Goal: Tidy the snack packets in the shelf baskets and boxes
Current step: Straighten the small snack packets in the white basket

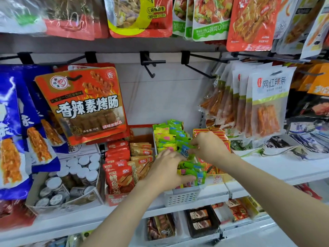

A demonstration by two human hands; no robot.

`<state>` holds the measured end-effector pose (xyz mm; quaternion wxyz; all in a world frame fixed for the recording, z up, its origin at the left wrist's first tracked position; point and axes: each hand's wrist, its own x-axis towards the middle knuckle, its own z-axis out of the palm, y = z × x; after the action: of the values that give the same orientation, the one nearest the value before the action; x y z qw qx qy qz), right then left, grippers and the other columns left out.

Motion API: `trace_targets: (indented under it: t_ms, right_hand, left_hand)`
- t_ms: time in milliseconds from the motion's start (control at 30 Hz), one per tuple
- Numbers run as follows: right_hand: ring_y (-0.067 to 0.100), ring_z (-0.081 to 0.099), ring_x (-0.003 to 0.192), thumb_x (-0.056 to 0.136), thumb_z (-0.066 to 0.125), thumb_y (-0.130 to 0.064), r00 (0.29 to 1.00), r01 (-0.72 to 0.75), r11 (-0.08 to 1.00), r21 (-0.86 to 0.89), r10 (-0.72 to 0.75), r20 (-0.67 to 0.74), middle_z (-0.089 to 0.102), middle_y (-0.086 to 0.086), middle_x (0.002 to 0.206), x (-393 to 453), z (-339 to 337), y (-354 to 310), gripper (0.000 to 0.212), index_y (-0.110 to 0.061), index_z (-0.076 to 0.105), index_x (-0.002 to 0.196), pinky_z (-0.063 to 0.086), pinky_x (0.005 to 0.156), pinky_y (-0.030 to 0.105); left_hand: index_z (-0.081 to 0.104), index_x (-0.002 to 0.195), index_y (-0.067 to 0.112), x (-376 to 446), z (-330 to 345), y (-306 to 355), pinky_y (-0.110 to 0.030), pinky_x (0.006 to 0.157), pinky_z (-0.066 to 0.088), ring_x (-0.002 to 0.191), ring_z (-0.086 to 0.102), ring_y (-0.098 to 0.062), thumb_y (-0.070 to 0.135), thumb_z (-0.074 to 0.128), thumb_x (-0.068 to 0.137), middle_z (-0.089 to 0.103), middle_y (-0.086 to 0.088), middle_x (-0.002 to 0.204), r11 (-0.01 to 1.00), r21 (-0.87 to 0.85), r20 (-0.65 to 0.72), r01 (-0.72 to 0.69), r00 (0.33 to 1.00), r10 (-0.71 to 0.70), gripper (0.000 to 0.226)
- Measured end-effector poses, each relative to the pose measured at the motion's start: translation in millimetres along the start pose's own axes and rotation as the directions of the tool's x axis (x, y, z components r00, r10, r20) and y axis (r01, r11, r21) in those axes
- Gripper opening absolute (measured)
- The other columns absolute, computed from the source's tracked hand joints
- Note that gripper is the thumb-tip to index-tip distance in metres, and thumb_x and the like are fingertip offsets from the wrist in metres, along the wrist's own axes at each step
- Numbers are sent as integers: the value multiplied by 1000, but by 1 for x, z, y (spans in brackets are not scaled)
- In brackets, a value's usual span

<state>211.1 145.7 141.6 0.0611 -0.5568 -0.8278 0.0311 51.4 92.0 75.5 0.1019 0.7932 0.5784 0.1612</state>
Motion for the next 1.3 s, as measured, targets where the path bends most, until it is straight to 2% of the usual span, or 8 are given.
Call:
trace_targets:
  t_ms: [233,333,433,700,867,1000,1167,1300]
  right_hand:
    - [29,64,97,89,65,-41,986,-23,997,-70,34,162,68,8,104,9,19,-3,26,-25,74,107,54,80,36]
    - [24,68,90,91,65,-32,987,6,995,103,-23,161,75,6,96,13,6,6,20,-20,78,100,55,80,37]
    - [22,69,94,90,68,-24,996,-3,981,195,20,-84,76,4,100,13,-5,15,17,-19,78,103,55,82,35]
    - [29,44,119,81,74,-41,994,-98,995,32,100,-53,52,7,119,27,14,1,26,-29,74,105,43,96,41]
    - [27,48,114,84,74,-29,988,-58,991,123,75,-134,55,3,114,16,11,2,10,-19,74,90,39,90,38]
    - [18,67,81,90,68,-26,965,-12,905,426,122,-232,66,-5,82,-6,-31,29,15,-18,60,81,48,63,22]
    - [29,73,76,90,67,-29,933,16,707,707,244,-264,75,-2,81,-43,-91,65,18,-29,56,77,59,71,53]
    - [30,71,71,90,68,-28,909,17,743,669,267,-320,75,2,80,-62,-113,77,16,-28,57,78,58,68,57]
  left_hand:
    - [59,123,29,0,1,-5,-42,116,27,139,27,-18,84,53,68,16,16,154,1000,-29,-23,4,1000,-5,78]
    - [51,130,32,5,1,-8,-42,118,16,145,17,-15,84,49,71,26,15,157,1000,13,38,-13,999,12,78]
    - [49,133,31,4,4,-10,-37,117,18,141,22,-15,81,52,75,39,14,150,1000,10,18,-15,1000,15,77]
    - [53,124,32,3,5,-10,-33,110,22,133,30,-14,80,55,72,51,13,136,999,-33,-14,-16,1000,16,71]
    - [54,127,31,2,3,-8,-35,113,25,134,31,-15,79,58,71,52,13,136,999,-47,0,9,1000,-9,74]
    - [51,131,34,0,-1,-3,-35,109,27,133,30,-15,78,57,72,51,11,135,999,-40,13,31,999,-30,74]
    - [43,137,33,0,-7,4,-43,114,27,139,28,-22,82,53,72,49,6,142,999,18,82,45,996,-46,82]
    - [33,146,30,5,-21,18,-45,114,27,137,35,-22,90,42,70,49,6,143,996,11,143,90,985,-91,97]
